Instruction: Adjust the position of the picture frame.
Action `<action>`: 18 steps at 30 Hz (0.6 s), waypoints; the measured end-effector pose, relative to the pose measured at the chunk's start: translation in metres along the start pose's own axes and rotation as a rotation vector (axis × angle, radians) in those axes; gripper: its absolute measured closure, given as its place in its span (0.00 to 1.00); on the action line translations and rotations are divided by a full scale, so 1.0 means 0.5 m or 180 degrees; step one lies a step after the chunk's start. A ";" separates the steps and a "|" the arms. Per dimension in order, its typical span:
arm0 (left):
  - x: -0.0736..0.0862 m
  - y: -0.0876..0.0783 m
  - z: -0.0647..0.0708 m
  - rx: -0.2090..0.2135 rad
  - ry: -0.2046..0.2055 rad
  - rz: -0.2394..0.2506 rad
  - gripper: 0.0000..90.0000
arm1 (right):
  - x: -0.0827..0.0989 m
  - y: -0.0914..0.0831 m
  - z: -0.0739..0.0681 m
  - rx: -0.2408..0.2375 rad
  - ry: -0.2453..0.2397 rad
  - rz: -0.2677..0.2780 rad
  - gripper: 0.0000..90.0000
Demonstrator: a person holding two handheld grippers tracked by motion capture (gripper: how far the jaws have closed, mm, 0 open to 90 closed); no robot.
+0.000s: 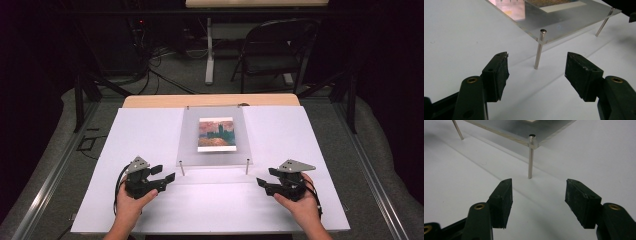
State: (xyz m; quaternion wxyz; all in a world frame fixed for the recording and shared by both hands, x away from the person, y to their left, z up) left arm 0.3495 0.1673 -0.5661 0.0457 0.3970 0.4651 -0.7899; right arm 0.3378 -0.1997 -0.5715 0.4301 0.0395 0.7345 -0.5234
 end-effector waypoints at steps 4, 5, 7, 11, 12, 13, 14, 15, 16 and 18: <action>-0.015 -0.003 -0.003 0.0005 -0.0015 -0.0024 0.40 | -0.012 -0.007 0.003 -0.0024 0.0025 -0.0025 0.43; -0.020 -0.004 -0.004 -0.0022 0.0000 -0.0033 0.40 | -0.018 -0.008 0.006 -0.0030 0.0036 -0.0003 0.44; -0.033 -0.010 -0.008 -0.0073 0.0057 -0.0034 0.40 | -0.025 -0.013 0.015 -0.0034 0.0066 -0.0018 0.44; -0.066 -0.016 -0.016 -0.0075 0.0034 0.0018 0.40 | -0.041 -0.018 0.037 -0.0078 0.0135 -0.0069 0.45; -0.075 -0.017 -0.018 -0.0078 0.0028 0.0029 0.40 | -0.047 -0.018 0.043 -0.0086 0.0150 -0.0066 0.45; -0.084 -0.017 -0.021 -0.0101 0.0024 0.0037 0.40 | -0.054 -0.021 0.049 -0.0086 0.0180 -0.0069 0.45; -0.093 -0.016 -0.024 -0.0107 0.0034 0.0034 0.40 | -0.061 -0.023 0.055 -0.0089 0.0186 -0.0050 0.45; -0.101 -0.013 -0.028 -0.0118 0.0044 0.0020 0.40 | -0.069 -0.024 0.060 -0.0090 0.0195 -0.0039 0.45; -0.109 -0.009 -0.032 -0.0124 0.0027 0.0018 0.40 | -0.078 -0.024 0.065 -0.0106 0.0206 -0.0018 0.45; -0.123 0.002 -0.040 -0.0095 -0.0002 0.0017 0.40 | -0.091 -0.020 0.076 -0.0084 0.0233 -0.0026 0.45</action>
Point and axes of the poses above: each handheld gripper's, and its own axes: y roughly forward along the jaws, x roughly out of its underside, z roughly to its right, the point moved 7 cm from there along y, roughly forward along the jaws, and after that the axes turned 12 degrees about -z, right-handed, at the moved point
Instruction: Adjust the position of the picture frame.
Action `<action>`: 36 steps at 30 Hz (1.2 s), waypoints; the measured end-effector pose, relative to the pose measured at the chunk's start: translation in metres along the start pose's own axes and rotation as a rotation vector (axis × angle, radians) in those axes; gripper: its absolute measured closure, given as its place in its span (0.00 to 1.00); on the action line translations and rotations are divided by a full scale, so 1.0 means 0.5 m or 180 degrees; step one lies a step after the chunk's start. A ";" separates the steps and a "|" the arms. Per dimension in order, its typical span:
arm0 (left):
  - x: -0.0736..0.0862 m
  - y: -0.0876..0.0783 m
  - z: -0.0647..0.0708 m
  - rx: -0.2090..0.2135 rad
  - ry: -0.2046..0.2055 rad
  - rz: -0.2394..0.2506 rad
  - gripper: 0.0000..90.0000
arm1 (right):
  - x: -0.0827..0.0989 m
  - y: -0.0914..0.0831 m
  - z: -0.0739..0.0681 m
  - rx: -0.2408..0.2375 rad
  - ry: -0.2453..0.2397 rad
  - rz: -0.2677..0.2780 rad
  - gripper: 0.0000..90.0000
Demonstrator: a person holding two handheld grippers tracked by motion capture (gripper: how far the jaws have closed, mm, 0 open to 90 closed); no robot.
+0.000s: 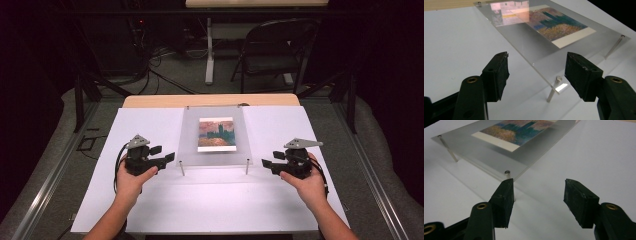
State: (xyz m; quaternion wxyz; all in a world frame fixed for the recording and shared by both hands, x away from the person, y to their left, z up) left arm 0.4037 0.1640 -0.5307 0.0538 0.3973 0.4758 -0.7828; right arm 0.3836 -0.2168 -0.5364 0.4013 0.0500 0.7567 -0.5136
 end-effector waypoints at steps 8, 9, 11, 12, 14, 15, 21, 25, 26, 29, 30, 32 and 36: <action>-0.049 0.056 -0.025 0.0031 -0.0106 -0.0081 0.39 | -0.043 0.048 0.032 0.0096 0.0060 -0.0005 0.43; -0.054 0.063 -0.028 0.0028 -0.0134 -0.0096 0.39 | -0.047 0.055 0.033 0.0074 0.0073 -0.0039 0.44; -0.066 0.075 -0.036 0.0013 -0.0171 -0.0145 0.39 | -0.058 0.071 0.040 0.0076 0.0083 -0.0073 0.44; -0.073 0.081 -0.039 0.0005 -0.0194 -0.0139 0.39 | -0.066 0.077 0.046 0.0108 0.0077 -0.0060 0.43; -0.088 0.089 -0.046 0.0015 -0.0248 -0.0143 0.39 | -0.082 0.088 0.057 0.0114 0.0136 -0.0066 0.43; -0.097 0.093 -0.050 0.0013 -0.0281 -0.0135 0.39 | -0.090 0.093 0.061 0.0095 0.0194 -0.0056 0.43; -0.142 0.113 -0.079 -0.0075 -0.0370 -0.0162 0.39 | -0.143 0.115 0.090 0.0127 0.0355 -0.0064 0.41; -0.164 0.127 -0.097 -0.0149 -0.0409 -0.0184 0.39 | -0.177 0.128 0.102 0.0104 0.0391 -0.0044 0.41; -0.169 0.129 -0.100 -0.0166 -0.0411 -0.0190 0.39 | -0.184 0.131 0.103 0.0112 0.0417 -0.0051 0.42; -0.180 0.136 -0.111 -0.0201 -0.0422 -0.0198 0.39 | -0.203 0.142 0.105 0.0150 0.0400 -0.0062 0.42; -0.182 0.138 -0.114 -0.0202 -0.0424 -0.0197 0.39 | -0.209 0.146 0.106 0.0166 0.0390 -0.0065 0.42; -0.187 0.143 -0.118 -0.0176 -0.0453 -0.0181 0.39 | -0.218 0.155 0.104 0.0165 0.0385 -0.0095 0.42; -0.192 0.158 -0.121 -0.0125 -0.0506 -0.0229 0.39 | -0.230 0.176 0.098 0.0098 0.0409 -0.0160 0.44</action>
Point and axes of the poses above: each handheld gripper's, and its own axes: y roughly forward along the jaws, x roughly out of its underside, z roughly to its right, the point moved 7 cm from there along y, roughly forward along the jaws, and after that the axes turned 12 degrees about -z, right-handed, at the moved point
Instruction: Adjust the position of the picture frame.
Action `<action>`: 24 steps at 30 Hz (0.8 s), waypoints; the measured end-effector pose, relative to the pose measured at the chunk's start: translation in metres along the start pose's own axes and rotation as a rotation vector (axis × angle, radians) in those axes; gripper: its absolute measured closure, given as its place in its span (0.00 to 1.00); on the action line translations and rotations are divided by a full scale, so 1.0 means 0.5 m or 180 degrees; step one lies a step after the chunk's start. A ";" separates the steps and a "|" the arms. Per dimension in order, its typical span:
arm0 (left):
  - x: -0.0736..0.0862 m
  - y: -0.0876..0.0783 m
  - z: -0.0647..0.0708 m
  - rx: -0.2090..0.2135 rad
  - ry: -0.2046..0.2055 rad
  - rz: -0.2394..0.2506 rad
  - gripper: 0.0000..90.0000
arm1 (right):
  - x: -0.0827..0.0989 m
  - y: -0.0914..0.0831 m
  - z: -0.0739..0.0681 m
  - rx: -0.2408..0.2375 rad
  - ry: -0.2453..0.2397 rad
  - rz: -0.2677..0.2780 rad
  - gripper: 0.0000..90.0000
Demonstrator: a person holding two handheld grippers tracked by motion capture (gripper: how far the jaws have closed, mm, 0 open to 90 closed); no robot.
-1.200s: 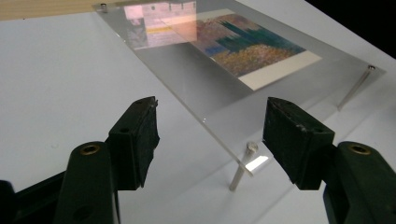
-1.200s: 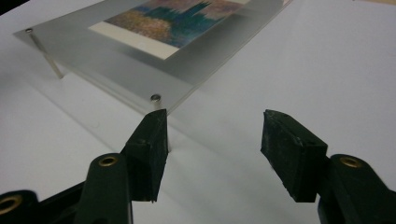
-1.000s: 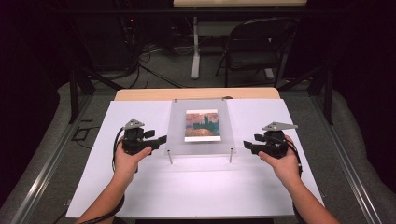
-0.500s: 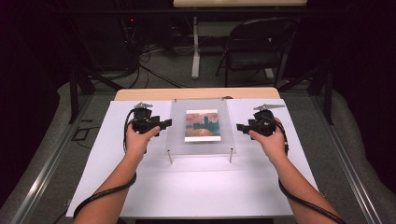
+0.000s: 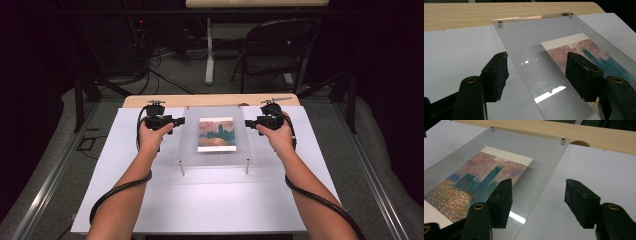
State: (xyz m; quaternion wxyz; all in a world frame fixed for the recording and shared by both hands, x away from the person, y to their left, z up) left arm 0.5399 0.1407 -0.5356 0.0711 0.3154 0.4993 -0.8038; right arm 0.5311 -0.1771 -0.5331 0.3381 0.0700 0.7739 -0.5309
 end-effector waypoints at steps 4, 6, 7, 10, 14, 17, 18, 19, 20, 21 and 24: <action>-0.003 0.013 0.005 0.0043 -0.0018 -0.0051 0.40 | -0.003 0.023 -0.003 -0.0018 0.0055 -0.0059 0.45; -0.004 0.020 0.008 0.0053 -0.0024 -0.0058 0.40 | -0.004 0.033 -0.005 -0.0042 0.0087 -0.0074 0.45; -0.004 0.023 0.010 0.0072 -0.0018 -0.0070 0.40 | -0.004 0.037 -0.007 -0.0059 0.0098 -0.0072 0.45; -0.002 0.032 0.013 0.0072 -0.0008 -0.0094 0.40 | -0.002 0.050 -0.014 -0.0095 0.0090 -0.0108 0.46; 0.011 0.045 0.018 0.0136 -0.0045 -0.0154 0.40 | 0.003 0.059 -0.023 -0.0179 0.0134 -0.0146 0.46; 0.022 0.055 0.019 0.0126 -0.0060 -0.0204 0.40 | 0.010 0.064 -0.027 -0.0207 0.0163 -0.0168 0.45; 0.025 0.058 0.018 0.0129 -0.0070 -0.0207 0.40 | 0.012 0.066 -0.028 -0.0221 0.0175 -0.0185 0.45; 0.026 0.061 0.018 0.0142 -0.0088 -0.0213 0.40 | 0.014 0.068 -0.028 -0.0218 0.0164 -0.0203 0.45; 0.028 0.064 0.018 0.0146 -0.0080 -0.0231 0.40 | 0.016 0.069 -0.028 -0.0216 0.0177 -0.0223 0.45; 0.029 0.067 0.019 0.0144 -0.0093 -0.0234 0.40 | 0.017 0.071 -0.028 -0.0222 0.0194 -0.0212 0.45; 0.031 0.075 0.019 0.0170 -0.0117 -0.0270 0.40 | 0.018 0.076 -0.027 -0.0285 0.0253 -0.0225 0.44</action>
Point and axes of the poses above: each handheld gripper's, and its own axes: y roughly forward along the jaws, x roughly out of its underside, z roughly to its right, the point moved 7 cm from there along y, roughly forward along the jaws, and after that the axes turned 12 degrees about -z, right-handed, at the moved point
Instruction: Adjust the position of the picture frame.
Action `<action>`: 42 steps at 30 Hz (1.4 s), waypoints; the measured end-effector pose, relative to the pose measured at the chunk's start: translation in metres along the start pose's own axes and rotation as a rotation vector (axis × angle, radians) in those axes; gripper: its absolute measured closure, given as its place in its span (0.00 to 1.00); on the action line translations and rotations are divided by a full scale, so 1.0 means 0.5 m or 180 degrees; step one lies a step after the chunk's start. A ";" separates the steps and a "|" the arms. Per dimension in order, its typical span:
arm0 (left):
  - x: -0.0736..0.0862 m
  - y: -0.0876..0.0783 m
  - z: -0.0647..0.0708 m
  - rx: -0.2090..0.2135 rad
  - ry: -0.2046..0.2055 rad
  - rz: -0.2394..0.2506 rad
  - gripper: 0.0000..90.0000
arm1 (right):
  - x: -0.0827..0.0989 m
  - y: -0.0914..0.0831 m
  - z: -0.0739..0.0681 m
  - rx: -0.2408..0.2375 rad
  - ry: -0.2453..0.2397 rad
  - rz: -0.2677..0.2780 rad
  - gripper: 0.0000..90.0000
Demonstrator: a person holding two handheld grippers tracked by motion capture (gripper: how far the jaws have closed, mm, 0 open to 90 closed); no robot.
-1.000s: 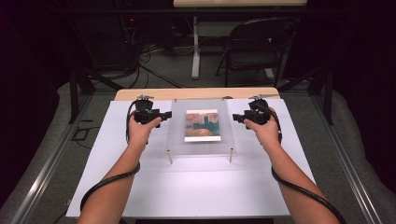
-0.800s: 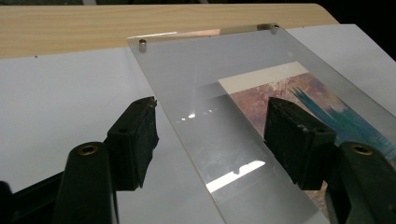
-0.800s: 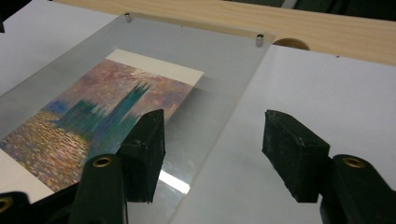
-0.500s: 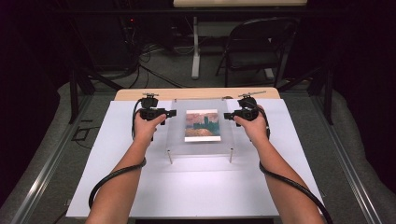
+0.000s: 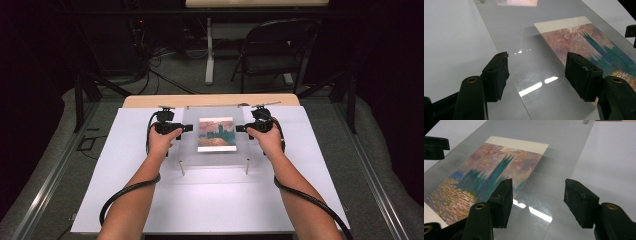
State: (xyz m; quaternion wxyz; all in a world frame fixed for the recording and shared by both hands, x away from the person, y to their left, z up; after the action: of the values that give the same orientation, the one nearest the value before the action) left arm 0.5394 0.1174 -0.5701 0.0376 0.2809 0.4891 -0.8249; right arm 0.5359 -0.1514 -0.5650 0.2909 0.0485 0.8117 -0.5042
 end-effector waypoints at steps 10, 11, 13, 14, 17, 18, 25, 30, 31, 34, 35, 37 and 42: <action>0.007 0.020 -0.012 -0.0006 -0.0032 -0.0086 0.39 | 0.004 0.020 0.009 -0.0034 0.0077 -0.0073 0.43; 0.008 0.022 -0.014 0.0003 -0.0042 -0.0099 0.38 | 0.004 0.022 0.011 -0.0036 0.0076 -0.0070 0.43; 0.008 0.025 -0.017 0.0041 -0.0078 -0.0063 0.38 | 0.004 0.026 0.014 -0.0048 0.0094 -0.0062 0.42; 0.007 0.026 -0.018 0.0058 -0.0103 -0.0042 0.38 | 0.004 0.027 0.015 -0.0064 0.0112 -0.0066 0.42; 0.006 0.028 -0.021 0.0092 -0.0117 -0.0056 0.37 | 0.002 0.031 0.018 -0.0100 0.0172 -0.0041 0.41; 0.005 0.029 -0.021 0.0103 -0.0130 -0.0062 0.37 | 0.002 0.031 0.019 -0.0117 0.0178 -0.0058 0.41; 0.000 0.037 -0.024 0.0154 -0.0198 -0.0069 0.34 | -0.004 0.039 0.025 -0.0168 0.0235 -0.0053 0.40; 0.000 0.041 -0.025 0.0180 -0.0241 -0.0053 0.32 | -0.006 0.043 0.027 -0.0217 0.0304 -0.0051 0.38; 0.000 0.041 -0.024 0.0186 -0.0253 -0.0056 0.32 | -0.006 0.044 0.028 -0.0221 0.0324 -0.0056 0.38; 0.002 0.041 -0.023 0.0229 -0.0284 -0.0076 0.32 | -0.006 0.046 0.028 -0.0249 0.0356 -0.0071 0.37; 0.003 0.042 -0.022 0.0250 -0.0287 -0.0083 0.32 | -0.005 0.046 0.027 -0.0275 0.0370 -0.0102 0.37; 0.003 0.041 -0.020 0.0236 -0.0276 -0.0100 0.31 | -0.005 0.049 0.026 -0.0296 0.0381 -0.0079 0.37; 0.004 0.042 -0.020 0.0239 -0.0287 -0.0082 0.31 | -0.004 0.049 0.025 -0.0302 0.0381 -0.0071 0.37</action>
State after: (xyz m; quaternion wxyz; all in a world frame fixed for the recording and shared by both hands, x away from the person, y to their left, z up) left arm 0.5491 0.1151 -0.5912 0.0385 0.2384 0.4592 -0.8549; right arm 0.5523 -0.1496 -0.5874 0.2382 0.0557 0.8511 -0.4645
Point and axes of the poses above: each handheld gripper's, and its own axes: y roughly forward along the jaws, x roughly out of its underside, z roughly to its right, the point moved 7 cm from there along y, roughly forward along the jaws, and after that the axes turned 12 degrees about -z, right-handed, at the moved point
